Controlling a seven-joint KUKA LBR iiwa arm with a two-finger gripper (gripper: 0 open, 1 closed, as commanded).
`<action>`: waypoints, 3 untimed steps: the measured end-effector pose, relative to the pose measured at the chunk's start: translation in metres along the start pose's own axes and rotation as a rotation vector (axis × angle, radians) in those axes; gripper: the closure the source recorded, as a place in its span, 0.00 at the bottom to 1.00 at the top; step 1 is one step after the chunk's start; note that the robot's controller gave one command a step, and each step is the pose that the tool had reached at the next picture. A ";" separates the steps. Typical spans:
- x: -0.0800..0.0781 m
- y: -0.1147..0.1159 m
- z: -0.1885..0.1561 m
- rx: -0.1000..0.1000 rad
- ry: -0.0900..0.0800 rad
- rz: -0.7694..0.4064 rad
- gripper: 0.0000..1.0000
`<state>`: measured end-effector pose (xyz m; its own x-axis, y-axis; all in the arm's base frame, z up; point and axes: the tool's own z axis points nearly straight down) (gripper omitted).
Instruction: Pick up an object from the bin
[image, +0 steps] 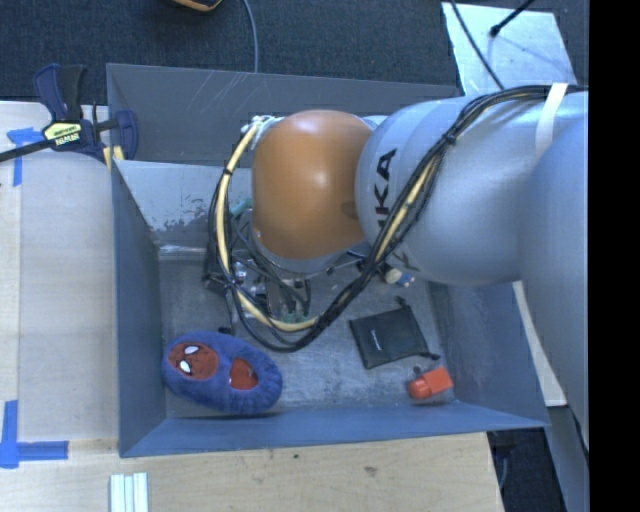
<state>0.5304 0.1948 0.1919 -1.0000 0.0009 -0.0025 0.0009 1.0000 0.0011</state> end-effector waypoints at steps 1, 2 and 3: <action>-0.012 0.020 0.093 0.003 0.005 0.322 1.00; -0.012 0.020 0.092 0.001 0.003 0.324 0.00; 0.045 0.007 0.114 -0.003 -0.006 0.123 0.00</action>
Offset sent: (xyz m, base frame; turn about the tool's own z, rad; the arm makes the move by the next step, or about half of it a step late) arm 0.0123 0.0205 -0.0918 0.3231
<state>0.4857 0.2015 0.0782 -0.9923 0.1238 -0.0078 0.1237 0.9923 0.0045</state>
